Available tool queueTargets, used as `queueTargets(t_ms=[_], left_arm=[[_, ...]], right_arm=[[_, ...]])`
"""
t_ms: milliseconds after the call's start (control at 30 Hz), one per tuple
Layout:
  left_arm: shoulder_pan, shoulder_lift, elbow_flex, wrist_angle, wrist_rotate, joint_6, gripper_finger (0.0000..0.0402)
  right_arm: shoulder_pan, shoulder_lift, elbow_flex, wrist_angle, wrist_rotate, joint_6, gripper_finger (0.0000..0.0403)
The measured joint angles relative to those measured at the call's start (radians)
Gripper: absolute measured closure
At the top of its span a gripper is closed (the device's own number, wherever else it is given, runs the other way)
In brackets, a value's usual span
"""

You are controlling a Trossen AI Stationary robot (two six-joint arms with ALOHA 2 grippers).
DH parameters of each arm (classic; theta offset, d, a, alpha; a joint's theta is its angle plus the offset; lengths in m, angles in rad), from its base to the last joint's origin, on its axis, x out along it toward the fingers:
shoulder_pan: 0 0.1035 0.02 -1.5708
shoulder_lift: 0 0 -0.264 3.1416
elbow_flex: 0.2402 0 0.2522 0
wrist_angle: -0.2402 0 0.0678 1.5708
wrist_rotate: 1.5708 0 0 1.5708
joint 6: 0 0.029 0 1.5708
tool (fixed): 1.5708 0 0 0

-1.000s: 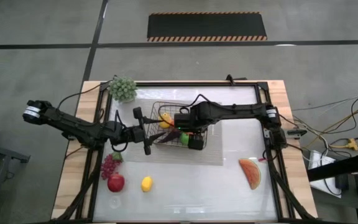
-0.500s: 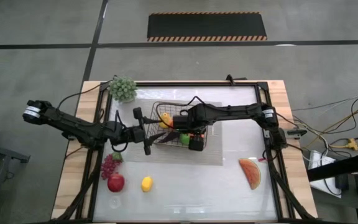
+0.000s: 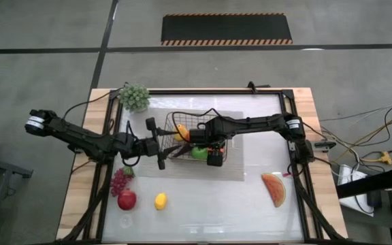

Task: Build produce basket
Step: Put the orange into the wire basket, then adjust the eggplant in the wire basket

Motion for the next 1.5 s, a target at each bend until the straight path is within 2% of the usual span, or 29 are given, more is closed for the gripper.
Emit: queueTargets(t_ms=[333, 500, 633, 800, 933, 1067, 1267, 1500], left_arm=[[0.001, 0.0, 0.0, 0.001, 0.0, 0.0, 0.0194], [0.001, 0.0, 0.0, 0.003, 0.0, 0.0, 0.0194], [0.001, 0.0, 0.0, 0.003, 0.0, 0.0, 0.0194], [0.001, -0.001, 0.0, -0.001, 0.0, 0.0, 0.0194], [0.001, -0.001, 0.0, 0.001, 0.0, 0.0, 0.0194], [0.001, -0.001, 0.0, 0.002, 0.0, 0.0, 0.0194], [0.001, 0.003, 0.002, 0.003, 0.0, -0.028, 0.0194], [-0.007, 0.004, 0.003, 0.0, 0.001, -0.163, 0.0194]], right_arm=[[0.0, 0.0, 0.003, 0.004, 0.0, 0.0, 0.0097], [0.0, 0.0, 0.034, -0.001, 0.0, 0.001, 0.0086], [0.0, -0.002, 0.035, 0.031, 0.0, 0.0, 0.0123], [0.0, -0.002, 0.006, 0.081, 0.008, 0.0, 0.0217], [0.011, -0.029, 0.007, 0.091, 0.119, -0.001, 0.0292], [0.055, -0.133, -0.016, 0.161, 0.172, 0.002, 0.0347], [0.176, -0.324, -0.236, 0.437, 0.238, 0.004, 0.0388], [0.313, -0.528, -0.593, 0.876, 0.374, -0.017, 0.0394]])
